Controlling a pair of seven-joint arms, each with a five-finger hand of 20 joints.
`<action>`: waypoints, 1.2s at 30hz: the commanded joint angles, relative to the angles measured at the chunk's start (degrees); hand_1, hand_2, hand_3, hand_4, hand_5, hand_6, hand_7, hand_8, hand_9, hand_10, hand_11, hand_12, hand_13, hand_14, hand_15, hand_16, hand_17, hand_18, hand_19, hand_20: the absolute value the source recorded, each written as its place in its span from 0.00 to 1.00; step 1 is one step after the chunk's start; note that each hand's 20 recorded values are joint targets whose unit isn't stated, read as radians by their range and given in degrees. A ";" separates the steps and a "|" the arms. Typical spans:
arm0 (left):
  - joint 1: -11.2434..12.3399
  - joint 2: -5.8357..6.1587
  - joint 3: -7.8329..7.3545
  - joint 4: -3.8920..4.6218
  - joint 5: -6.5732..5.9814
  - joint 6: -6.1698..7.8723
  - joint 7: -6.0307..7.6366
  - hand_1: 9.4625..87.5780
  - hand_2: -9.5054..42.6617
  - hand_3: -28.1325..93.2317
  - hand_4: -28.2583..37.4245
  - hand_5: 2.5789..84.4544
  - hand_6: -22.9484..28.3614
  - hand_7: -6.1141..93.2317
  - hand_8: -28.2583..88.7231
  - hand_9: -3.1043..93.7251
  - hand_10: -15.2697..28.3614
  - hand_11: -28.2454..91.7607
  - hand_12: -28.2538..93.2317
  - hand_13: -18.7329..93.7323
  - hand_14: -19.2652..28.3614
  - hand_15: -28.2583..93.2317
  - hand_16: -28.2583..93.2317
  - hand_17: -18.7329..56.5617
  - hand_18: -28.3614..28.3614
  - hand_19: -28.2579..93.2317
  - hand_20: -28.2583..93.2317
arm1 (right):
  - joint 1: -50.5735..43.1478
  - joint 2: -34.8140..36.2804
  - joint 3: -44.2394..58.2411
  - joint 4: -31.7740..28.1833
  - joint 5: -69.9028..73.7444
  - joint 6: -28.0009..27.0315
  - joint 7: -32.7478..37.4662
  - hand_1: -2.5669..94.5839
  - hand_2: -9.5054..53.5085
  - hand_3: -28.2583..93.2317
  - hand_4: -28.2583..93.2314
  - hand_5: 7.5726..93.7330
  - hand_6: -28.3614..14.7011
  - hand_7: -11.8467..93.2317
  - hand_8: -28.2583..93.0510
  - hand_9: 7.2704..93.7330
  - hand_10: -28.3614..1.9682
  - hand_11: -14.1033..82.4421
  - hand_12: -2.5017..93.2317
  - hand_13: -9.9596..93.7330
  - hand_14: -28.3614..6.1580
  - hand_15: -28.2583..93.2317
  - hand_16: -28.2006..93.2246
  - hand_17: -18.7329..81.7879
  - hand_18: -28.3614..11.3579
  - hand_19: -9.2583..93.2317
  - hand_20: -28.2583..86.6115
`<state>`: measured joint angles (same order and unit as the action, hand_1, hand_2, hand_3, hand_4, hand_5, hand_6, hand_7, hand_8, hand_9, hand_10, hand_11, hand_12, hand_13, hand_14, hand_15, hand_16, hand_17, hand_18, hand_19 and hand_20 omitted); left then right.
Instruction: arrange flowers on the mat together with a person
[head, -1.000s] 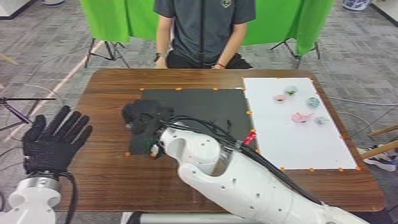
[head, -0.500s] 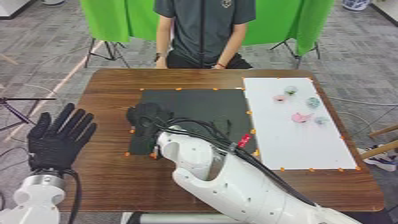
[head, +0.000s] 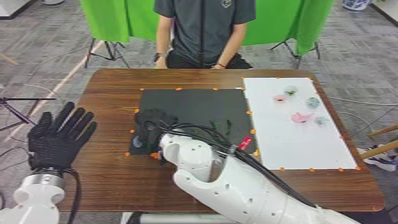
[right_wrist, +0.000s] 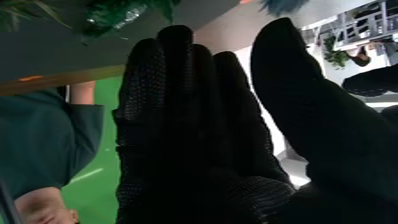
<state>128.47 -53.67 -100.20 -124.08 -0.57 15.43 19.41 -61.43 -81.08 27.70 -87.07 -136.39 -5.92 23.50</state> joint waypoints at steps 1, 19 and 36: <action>0.63 -1.03 -0.37 0.45 -0.26 -0.66 -0.79 0.21 0.46 0.85 0.00 0.49 0.60 0.19 0.15 0.43 0.71 0.41 0.30 0.43 0.74 0.48 0.18 0.18 0.75 0.50 0.33 | -0.72 0.05 2.21 -0.05 -0.13 1.61 0.07 0.55 0.00 0.85 0.00 0.49 0.55 0.34 0.11 0.51 0.43 0.34 0.20 0.64 0.57 0.62 0.44 0.58 0.34 0.87 0.44; 5.26 -4.94 -4.90 -0.75 -0.99 -1.47 -2.87 0.24 0.54 0.68 0.00 0.49 0.60 0.17 0.16 0.42 0.72 0.39 0.30 0.42 0.74 0.46 0.19 0.17 0.75 0.49 0.33 | -13.47 7.31 24.47 -18.11 18.58 1.36 -3.10 0.45 0.00 0.88 0.00 0.43 0.50 0.30 0.13 0.44 0.36 0.31 0.20 0.56 0.47 0.61 0.35 0.50 0.34 0.76 0.38; 5.54 -5.27 -5.74 -0.28 -0.47 -3.61 -1.02 0.19 0.46 0.72 0.00 0.47 0.60 0.16 0.16 0.41 0.71 0.38 0.30 0.42 0.73 0.45 0.19 0.17 0.75 0.48 0.33 | -43.45 15.81 60.80 -26.29 48.20 6.32 -21.90 0.24 0.28 0.87 0.01 0.30 0.49 0.25 0.15 0.28 0.37 0.23 0.18 0.39 0.42 0.44 0.33 0.36 0.32 0.51 0.31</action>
<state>132.56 -58.13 -105.27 -124.34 -1.27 12.99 17.46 -92.20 -69.50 77.17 -113.13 -98.71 0.91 3.25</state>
